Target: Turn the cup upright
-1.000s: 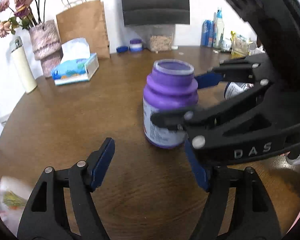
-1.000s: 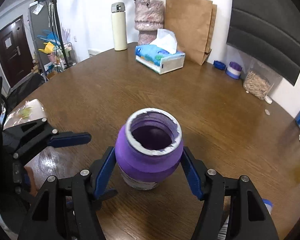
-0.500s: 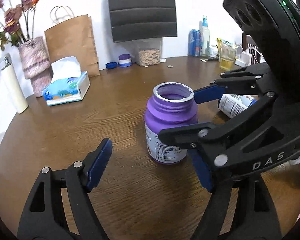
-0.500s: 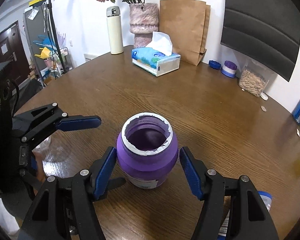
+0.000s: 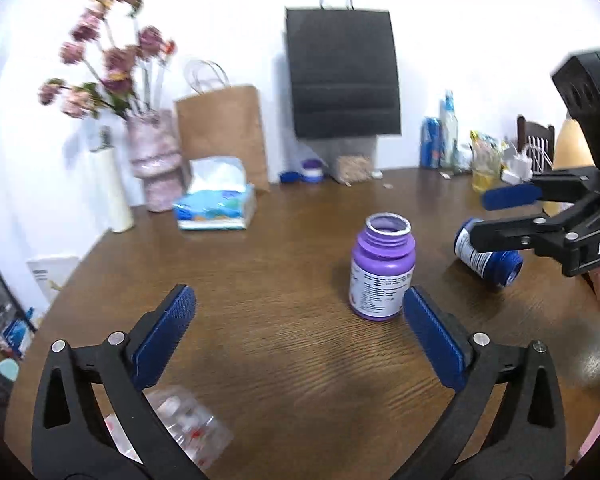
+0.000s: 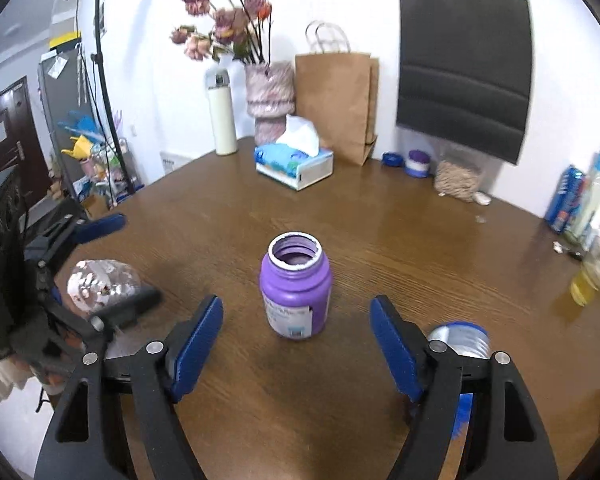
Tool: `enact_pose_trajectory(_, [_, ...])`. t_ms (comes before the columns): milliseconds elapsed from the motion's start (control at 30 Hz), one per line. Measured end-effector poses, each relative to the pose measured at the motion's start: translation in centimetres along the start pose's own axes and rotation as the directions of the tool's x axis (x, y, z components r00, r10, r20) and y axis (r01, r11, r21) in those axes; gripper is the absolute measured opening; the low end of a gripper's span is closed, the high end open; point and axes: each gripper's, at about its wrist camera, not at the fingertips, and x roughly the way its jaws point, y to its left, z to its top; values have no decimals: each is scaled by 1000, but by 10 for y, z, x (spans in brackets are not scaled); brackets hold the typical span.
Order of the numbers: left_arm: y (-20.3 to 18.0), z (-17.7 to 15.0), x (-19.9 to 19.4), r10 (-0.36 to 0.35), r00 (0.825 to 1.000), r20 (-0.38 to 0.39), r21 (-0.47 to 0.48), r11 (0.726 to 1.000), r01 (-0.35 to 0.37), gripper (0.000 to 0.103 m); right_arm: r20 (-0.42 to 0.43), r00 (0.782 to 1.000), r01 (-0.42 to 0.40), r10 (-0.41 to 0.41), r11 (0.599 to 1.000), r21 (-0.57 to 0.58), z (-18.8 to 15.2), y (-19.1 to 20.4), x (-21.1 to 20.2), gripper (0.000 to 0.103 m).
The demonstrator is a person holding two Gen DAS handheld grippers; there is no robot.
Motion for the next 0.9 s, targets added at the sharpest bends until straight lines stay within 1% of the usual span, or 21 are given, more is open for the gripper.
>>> enact_pose_trajectory(100, [6,-7,-16,23,1000,5,1,1000,-23,103,33,998,46,-46,999,-9,-11,5,-19,81])
enact_pose_trajectory(167, [8,-15,-22,61,998,-1,2,998,-61,103,44,997,59,-59,998,-5,-19,6,-26,81])
enact_pose_trajectory(300, [9,-25,-37,85,996,3,-12,996,-85,103,55,997,59,-60,998,18,-33,12,-38,81])
enact_pose_trajectory(467, [5,-27,-64,109,993,51,-34,994,-107,103,83,995,49,-51,998,29,-40,26,-51,81])
enact_pose_trajectory(567, [4,-32,-79,128,989,70,-76,990,-122,103,103,993,55,-57,998,27,-44,31,-57,81])
enact_pose_trajectory(667, [2,-39,-98,142,987,77,-118,984,-133,103,138,988,56,-62,997,47,-51,36,-65,81])
enact_pose_trajectory(767, [0,-50,-118,154,986,68,-140,980,-144,103,197,979,30,-45,997,78,-66,44,-81,81])
enact_pose_trajectory(867, [-5,-67,-144,222,973,67,-170,963,-208,103,223,973,34,-52,996,83,-82,54,-95,81])
enact_pose_trajectory(900, [-9,-74,-153,270,961,57,-182,949,-256,103,231,971,40,-59,996,84,-91,59,-102,81])
